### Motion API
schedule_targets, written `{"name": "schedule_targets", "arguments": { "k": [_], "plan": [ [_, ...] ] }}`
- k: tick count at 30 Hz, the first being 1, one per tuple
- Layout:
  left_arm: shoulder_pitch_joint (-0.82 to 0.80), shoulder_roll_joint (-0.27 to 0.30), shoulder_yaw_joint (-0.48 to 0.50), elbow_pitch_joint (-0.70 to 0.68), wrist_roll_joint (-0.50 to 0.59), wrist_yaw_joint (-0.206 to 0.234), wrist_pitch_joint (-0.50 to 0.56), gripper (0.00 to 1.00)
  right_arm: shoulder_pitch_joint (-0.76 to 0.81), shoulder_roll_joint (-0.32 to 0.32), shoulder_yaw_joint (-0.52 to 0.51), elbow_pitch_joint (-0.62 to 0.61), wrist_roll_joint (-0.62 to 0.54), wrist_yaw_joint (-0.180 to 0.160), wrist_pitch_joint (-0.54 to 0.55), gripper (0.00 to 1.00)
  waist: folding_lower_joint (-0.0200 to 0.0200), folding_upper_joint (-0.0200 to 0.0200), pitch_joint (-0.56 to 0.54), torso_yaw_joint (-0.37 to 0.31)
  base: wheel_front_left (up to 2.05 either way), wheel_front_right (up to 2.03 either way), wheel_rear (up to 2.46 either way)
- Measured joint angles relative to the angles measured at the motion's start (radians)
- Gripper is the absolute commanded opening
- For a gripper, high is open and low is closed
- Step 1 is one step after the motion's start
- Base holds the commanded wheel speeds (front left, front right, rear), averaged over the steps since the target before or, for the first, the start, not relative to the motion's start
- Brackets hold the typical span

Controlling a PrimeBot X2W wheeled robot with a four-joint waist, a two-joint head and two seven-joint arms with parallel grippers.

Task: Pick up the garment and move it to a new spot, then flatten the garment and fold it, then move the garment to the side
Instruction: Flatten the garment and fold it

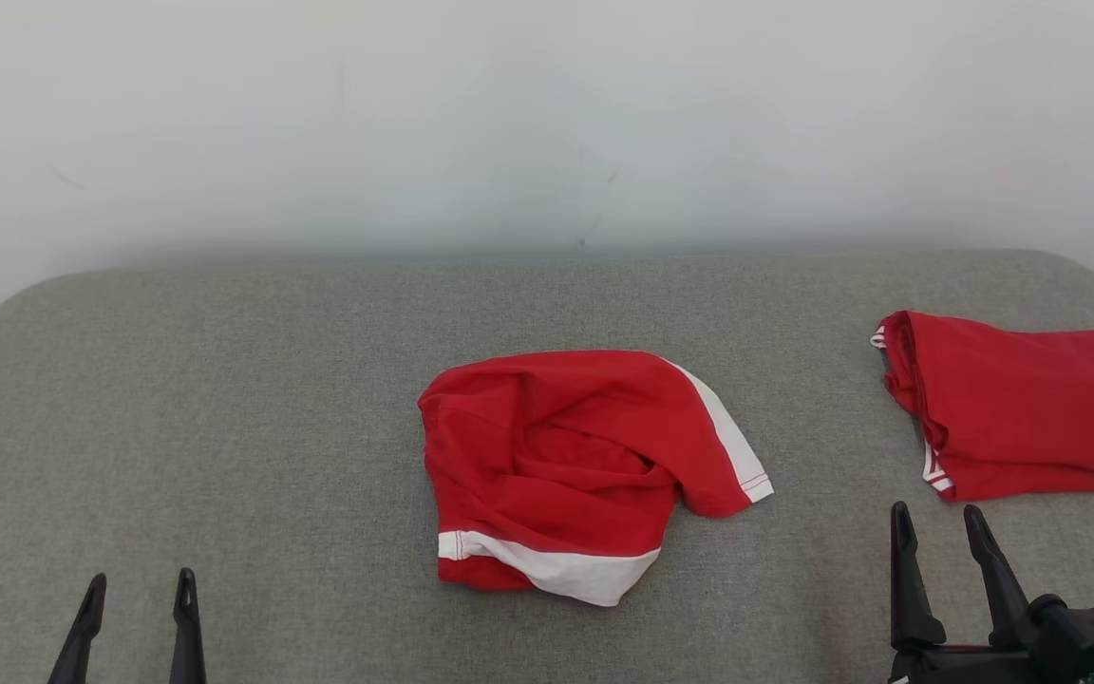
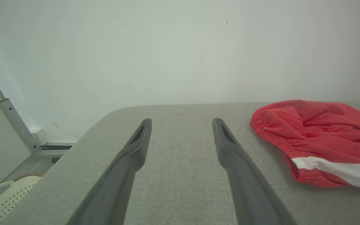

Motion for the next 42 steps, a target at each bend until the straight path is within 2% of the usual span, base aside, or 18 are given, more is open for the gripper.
{"name": "schedule_targets", "arguments": {
  "k": [19, 26, 36, 42],
  "plan": [
    [0.009, -0.067, 0.064, 0.038, 0.084, -0.071, 0.000, 1.00, 0.015, 0.000, 0.010, 0.013, 0.009, 0.000, 0.000, 1.00, 0.0000, 0.0000, -0.004, 0.001, 0.00, 0.00, 0.00],
    [-0.076, -0.106, 0.023, 0.066, 0.089, -0.128, 0.000, 1.00, 0.003, 0.000, 0.026, 0.019, 0.010, 0.000, 0.000, 1.00, 0.0000, 0.0000, 0.005, -0.001, 0.00, 0.00, 0.00],
    [-0.253, -0.173, -0.091, 0.294, 0.088, -0.248, 0.005, 1.00, -0.045, 0.000, 0.085, 0.040, 0.022, 0.000, 0.000, 1.00, 0.0001, 0.0001, 0.032, -0.063, 0.00, 0.00, 0.00],
    [-0.335, -0.197, -0.129, 0.454, 0.079, -0.296, 0.013, 1.00, -0.066, 0.000, 0.096, 0.042, 0.034, 0.000, 0.000, 1.00, 0.0001, 0.0001, 0.066, -0.110, 0.00, 0.00, 0.00]
  ]
}}
